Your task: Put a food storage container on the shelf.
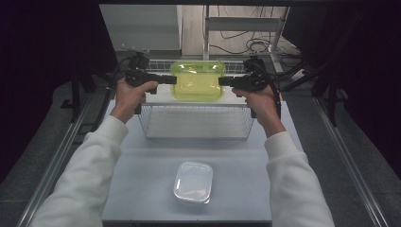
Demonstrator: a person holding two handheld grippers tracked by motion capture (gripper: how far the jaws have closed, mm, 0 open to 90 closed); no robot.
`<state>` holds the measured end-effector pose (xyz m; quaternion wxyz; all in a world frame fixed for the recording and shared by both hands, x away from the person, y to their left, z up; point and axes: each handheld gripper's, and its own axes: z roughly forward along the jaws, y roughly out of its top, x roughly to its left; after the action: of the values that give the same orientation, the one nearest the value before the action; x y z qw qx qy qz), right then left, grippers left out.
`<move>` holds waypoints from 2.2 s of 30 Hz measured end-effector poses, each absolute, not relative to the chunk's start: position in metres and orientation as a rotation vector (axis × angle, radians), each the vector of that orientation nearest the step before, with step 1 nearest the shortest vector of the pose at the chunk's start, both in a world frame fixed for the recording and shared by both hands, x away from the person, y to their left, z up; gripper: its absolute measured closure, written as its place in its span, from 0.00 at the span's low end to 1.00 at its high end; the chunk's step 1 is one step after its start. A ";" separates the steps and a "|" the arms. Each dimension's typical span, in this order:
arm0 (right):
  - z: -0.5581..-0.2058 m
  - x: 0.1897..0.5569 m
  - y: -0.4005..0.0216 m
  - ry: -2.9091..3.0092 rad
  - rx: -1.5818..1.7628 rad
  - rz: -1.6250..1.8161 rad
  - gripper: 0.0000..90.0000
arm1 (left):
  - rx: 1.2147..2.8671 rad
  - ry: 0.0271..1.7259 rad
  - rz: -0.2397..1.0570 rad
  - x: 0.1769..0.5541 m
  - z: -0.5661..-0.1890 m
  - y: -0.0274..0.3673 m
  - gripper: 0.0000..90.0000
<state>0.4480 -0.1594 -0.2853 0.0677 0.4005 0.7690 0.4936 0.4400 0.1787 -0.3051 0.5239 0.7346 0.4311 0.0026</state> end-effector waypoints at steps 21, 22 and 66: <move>-0.304 0.464 -0.160 2.340 1.342 1.513 0.87 | 1.739 1.094 -0.086 0.455 -0.320 0.181 0.89; -0.305 0.465 -0.160 2.339 1.348 1.517 0.87 | 1.732 1.100 -0.100 0.457 -0.320 0.182 0.89; -0.326 0.518 -0.162 2.208 1.873 1.677 0.80 | 1.446 1.313 -0.489 0.511 -0.347 0.197 0.84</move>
<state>0.5184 -0.1622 -0.3262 -0.1020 0.5569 0.6563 0.4987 0.5113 0.1967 -0.3474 0.5346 0.6069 0.5512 -0.2051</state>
